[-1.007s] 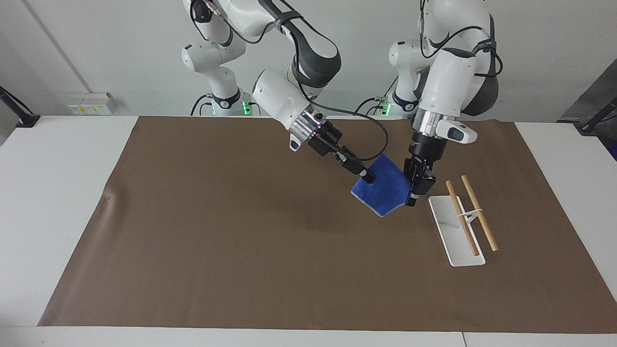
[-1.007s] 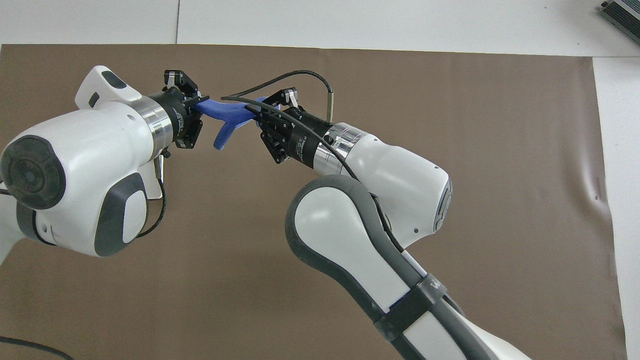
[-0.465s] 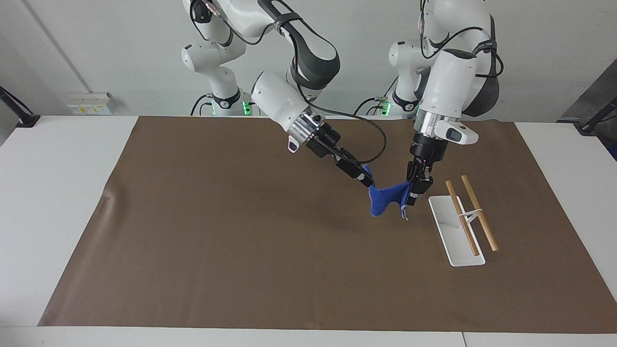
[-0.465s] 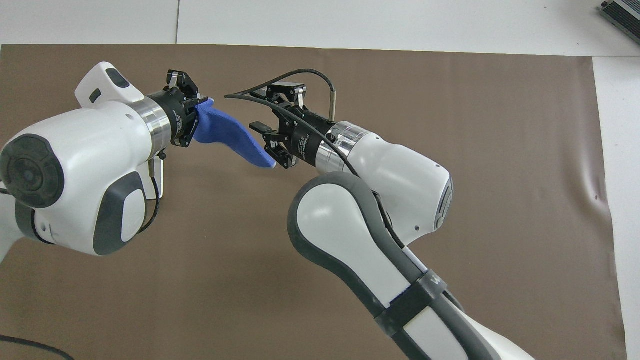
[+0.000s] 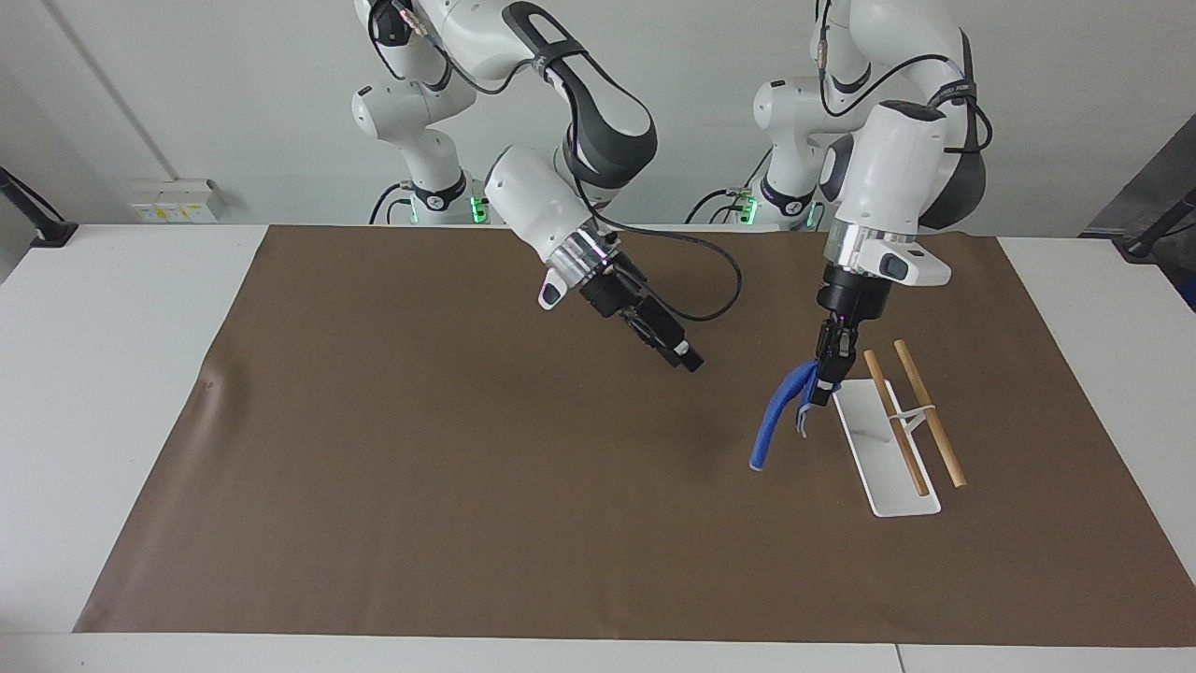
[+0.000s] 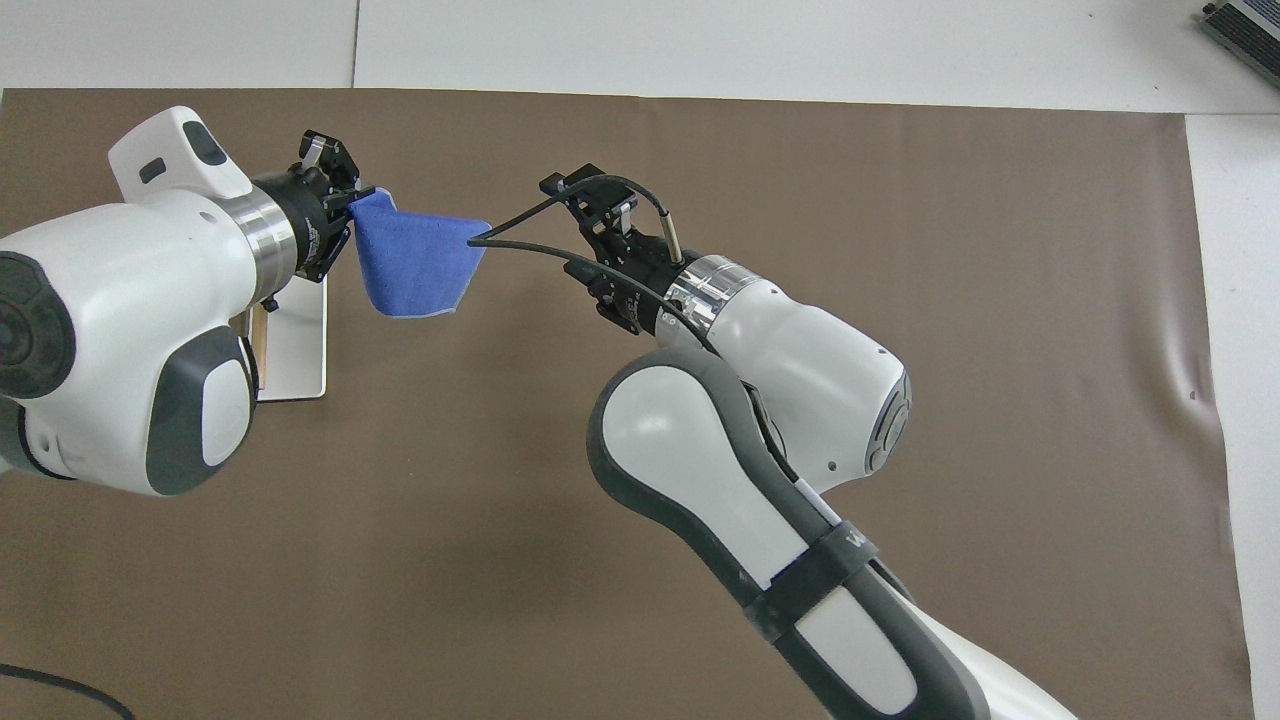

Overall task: Right arm passes towel to left arm to hang
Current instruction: 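Open the right gripper and withdraw while the left gripper holds the towel, then carry the towel over the rack with the left gripper while the right retracts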

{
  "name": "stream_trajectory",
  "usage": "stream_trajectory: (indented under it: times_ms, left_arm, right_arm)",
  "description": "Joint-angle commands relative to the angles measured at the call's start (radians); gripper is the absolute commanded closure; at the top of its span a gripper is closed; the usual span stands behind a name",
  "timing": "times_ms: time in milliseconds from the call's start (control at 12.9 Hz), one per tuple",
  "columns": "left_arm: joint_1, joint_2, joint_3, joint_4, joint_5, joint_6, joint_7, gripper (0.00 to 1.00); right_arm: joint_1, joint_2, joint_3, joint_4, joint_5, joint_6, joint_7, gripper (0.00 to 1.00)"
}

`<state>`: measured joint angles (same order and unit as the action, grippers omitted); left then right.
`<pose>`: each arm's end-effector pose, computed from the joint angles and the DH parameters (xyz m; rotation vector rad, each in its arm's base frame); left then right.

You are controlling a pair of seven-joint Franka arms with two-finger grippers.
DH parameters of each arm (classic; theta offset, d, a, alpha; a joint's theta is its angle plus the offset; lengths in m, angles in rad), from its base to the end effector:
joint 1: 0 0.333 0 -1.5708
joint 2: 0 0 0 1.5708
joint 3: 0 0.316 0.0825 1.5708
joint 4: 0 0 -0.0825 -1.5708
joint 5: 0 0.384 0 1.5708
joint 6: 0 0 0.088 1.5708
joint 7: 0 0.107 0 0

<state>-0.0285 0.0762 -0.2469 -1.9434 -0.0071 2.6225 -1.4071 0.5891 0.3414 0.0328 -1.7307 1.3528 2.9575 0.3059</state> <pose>0.5985 -0.1650 0.5127 2.2089 1.4209 0.5232 0.5866 0.3370 0.4447 -1.8872 0.9579 -0.3190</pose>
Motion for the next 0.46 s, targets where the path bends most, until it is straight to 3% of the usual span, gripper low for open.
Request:
stream_trajectory:
  times_ms: [0,232,387]
  left_arm:
    - [0.012,0.008,0.047,0.018,-0.008,-0.054,0.104,1.0]
    - [0.012,0.004,0.113,0.018,-0.005,-0.116,0.168,1.0]
    - [0.012,-0.004,0.142,0.017,-0.001,-0.188,0.172,1.0]
  right_arm:
    - [-0.092,-0.024,0.003,-0.076,-0.008,-0.001,-0.283,0.0]
    - [-0.179,-0.039,0.003,-0.138,-0.068,-0.009,-0.45,0.0]
    - [-0.225,-0.042,0.003,-0.162,-0.255,-0.023,-0.452,0.0]
